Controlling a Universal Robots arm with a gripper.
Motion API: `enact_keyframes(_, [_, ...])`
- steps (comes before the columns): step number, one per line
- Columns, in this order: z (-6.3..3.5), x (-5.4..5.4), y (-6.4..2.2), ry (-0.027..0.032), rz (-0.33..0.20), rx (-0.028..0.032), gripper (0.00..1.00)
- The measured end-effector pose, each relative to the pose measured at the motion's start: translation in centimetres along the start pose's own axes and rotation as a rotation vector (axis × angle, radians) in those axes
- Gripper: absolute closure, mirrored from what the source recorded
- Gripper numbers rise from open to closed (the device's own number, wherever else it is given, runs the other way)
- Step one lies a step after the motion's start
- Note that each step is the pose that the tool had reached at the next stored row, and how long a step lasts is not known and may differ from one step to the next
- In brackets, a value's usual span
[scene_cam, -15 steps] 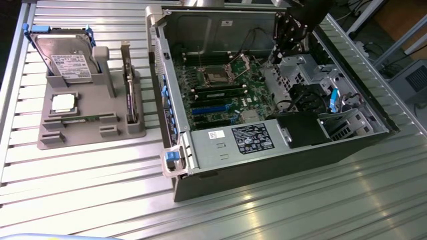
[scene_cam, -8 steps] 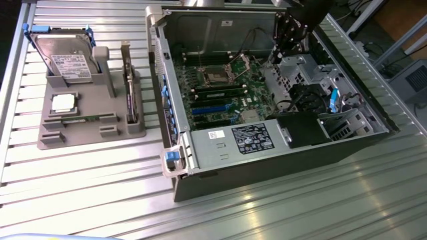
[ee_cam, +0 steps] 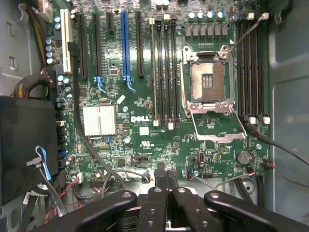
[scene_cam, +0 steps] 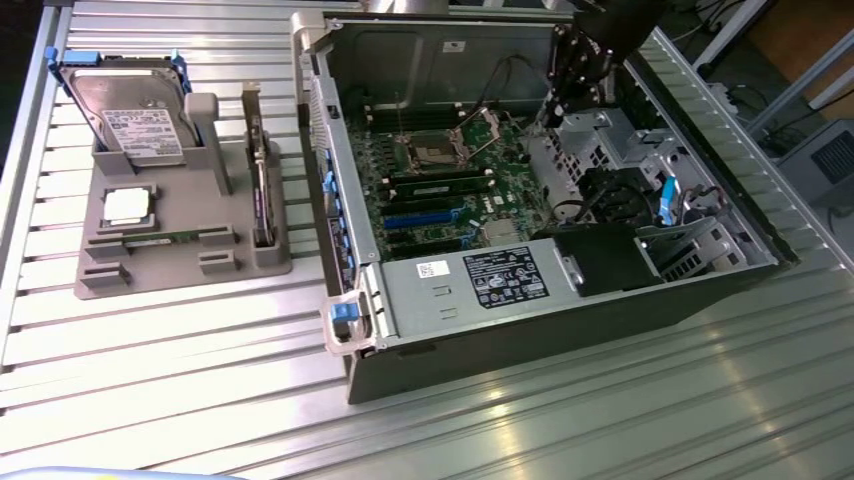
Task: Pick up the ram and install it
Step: 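Press down the ram until it locks into place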
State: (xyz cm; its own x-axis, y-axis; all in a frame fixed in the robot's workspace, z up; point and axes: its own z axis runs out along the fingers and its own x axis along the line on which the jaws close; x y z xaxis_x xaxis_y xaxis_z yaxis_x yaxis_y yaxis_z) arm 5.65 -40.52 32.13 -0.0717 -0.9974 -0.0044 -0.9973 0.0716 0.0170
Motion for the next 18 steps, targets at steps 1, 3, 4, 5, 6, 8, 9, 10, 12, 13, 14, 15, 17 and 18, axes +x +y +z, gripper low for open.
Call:
enact_keyframes(1, [0.01, 0.00, 0.00, -0.0005, 0.028, 0.0001, 0.90])
enact_keyframes(3, [0.04, 0.01, 0.00, -0.0016, 0.100, 0.0004, 0.90])
enact_keyframes(4, [0.09, 0.00, 0.00, -0.0024, 0.141, 0.0006, 0.90])
enact_keyframes(5, [0.11, 0.00, 0.00, -0.0029, 0.171, 0.0008, 0.90])
enact_keyframes(6, [0.12, 0.00, 0.00, -0.0032, 0.189, 0.0009, 0.90])
enact_keyframes(8, [0.15, 0.00, 0.00, -0.0038, 0.224, 0.0010, 0.90])
enact_keyframes(9, [0.17, 0.00, 0.00, -0.0044, 0.261, 0.0011, 0.90])
enact_keyframes(10, [0.20, 0.00, 0.00, -0.0053, 0.308, 0.0013, 0.90])
enact_keyframes(12, [0.22, 0.00, 0.00, -0.0061, 0.361, 0.0016, 0.90])
enact_keyframes(13, [0.23, 0.00, 0.00, -0.0065, 0.380, 0.0017, 0.90])
enact_keyframes(14, [0.24, 0.00, 0.00, -0.0068, 0.393, 0.0017, 0.90])
enact_keyframes(15, [0.25, 0.00, 0.00, -0.0070, 0.407, 0.0018, 0.90])
enact_keyframes(17, [0.28, 0.00, 0.00, -0.0075, 0.443, 0.0020, 0.90])
enact_keyframes(18, [0.30, 0.00, 0.00, -0.0079, 0.464, 0.0021, 0.90])
